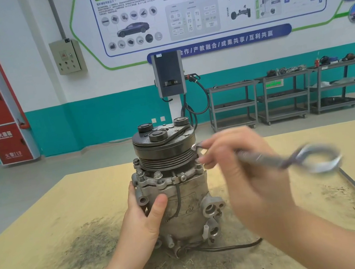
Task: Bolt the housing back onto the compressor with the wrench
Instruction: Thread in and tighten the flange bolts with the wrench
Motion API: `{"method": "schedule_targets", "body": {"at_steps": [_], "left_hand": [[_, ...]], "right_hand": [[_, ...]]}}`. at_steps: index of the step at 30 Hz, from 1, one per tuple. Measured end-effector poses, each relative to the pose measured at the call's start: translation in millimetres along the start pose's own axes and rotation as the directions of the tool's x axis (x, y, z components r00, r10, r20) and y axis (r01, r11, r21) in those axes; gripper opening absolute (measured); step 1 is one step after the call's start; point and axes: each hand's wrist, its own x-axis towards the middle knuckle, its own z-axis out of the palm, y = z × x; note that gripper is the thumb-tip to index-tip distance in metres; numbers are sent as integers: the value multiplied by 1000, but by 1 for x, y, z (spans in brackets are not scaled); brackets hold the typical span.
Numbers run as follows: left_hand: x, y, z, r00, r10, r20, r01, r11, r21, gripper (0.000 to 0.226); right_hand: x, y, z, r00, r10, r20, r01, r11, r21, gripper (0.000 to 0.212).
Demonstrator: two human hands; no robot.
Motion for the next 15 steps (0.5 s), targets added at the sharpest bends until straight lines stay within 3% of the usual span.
{"method": "schedule_targets", "body": {"at_steps": [1,3,6,9,12,15], "left_hand": [[0,0,-1,1000,-1,6,1,1000,5,122],[0,1,-1,1000,3,6,-3,1000,0,121],[0,2,0,1000,12,2,-12,1000,-3,122],[-1,2,-1,1000,10,6,-10,1000,-6,120],[0,2,-1,1000,2,1,-2,1000,-11,122],[0,2,-1,1000,7,0,-7,1000,-18,123]], "right_hand": [[5,-1,-3,990,127,-56,-120,985,120,23],[13,-1,-7,903,414,-112,-360,873,328,22],[17,8,-11,732,680,-44,-565,641,520,28],[20,15,-13,628,778,20,-594,462,659,37],[20,21,-14,566,823,46,-584,360,728,43],[11,28,-12,593,805,16,-562,399,725,46]]}}
